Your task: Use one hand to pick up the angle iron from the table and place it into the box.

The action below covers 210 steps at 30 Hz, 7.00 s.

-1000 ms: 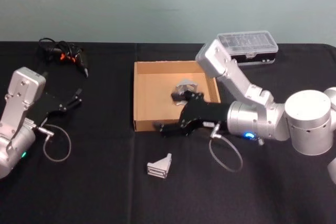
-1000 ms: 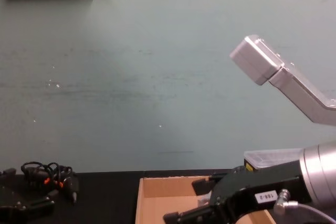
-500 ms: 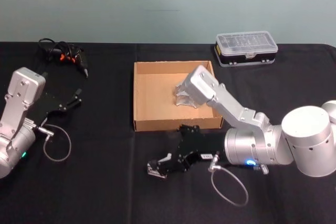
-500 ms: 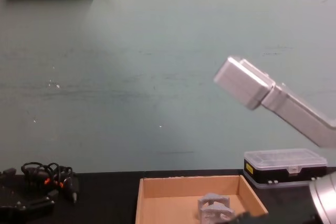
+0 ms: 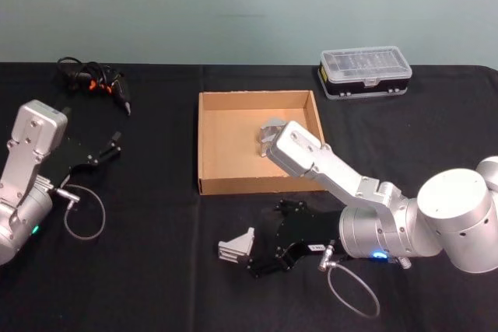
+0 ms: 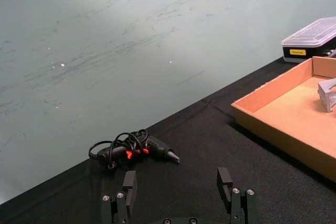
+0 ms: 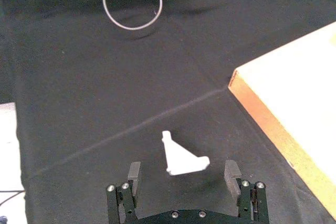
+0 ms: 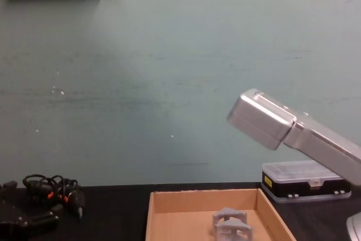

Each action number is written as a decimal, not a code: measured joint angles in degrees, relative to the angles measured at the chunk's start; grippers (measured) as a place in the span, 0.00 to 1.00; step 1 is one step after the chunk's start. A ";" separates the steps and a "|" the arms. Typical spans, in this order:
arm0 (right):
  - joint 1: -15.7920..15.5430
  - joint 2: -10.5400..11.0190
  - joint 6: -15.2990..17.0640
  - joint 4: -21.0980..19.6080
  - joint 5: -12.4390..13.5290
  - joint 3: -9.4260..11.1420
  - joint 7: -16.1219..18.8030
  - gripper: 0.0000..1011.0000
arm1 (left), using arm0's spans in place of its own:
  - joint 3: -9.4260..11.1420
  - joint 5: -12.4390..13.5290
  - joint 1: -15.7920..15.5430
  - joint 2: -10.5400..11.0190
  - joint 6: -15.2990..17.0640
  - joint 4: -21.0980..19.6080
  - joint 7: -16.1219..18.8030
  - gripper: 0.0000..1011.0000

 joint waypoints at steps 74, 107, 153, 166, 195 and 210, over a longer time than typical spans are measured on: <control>4.98 -5.91 -3.17 11.32 -4.45 -3.40 5.00 0.52 | 0.00 0.00 0.00 0.00 0.00 0.00 0.00 0.99; -2.44 -5.32 -15.67 4.41 -8.06 8.05 -7.34 0.52 | 0.00 0.00 0.00 0.00 0.00 0.00 0.00 0.99; 6.29 -15.98 -28.80 28.14 -12.50 10.44 -6.21 0.64 | 0.00 0.00 0.00 0.00 0.00 0.00 0.00 0.99; 6.07 -15.85 -28.57 27.77 -12.39 10.51 -6.45 0.99 | 0.00 0.00 0.00 0.00 0.00 0.00 0.00 0.99; -0.95 -15.91 -26.01 19.31 -16.74 12.57 -14.97 0.99 | 0.00 0.00 0.00 0.00 0.00 0.00 0.00 0.99; -7.43 -18.20 -24.86 14.30 -30.19 12.39 -32.40 0.99 | 0.00 0.00 0.00 0.00 0.00 0.00 0.00 0.99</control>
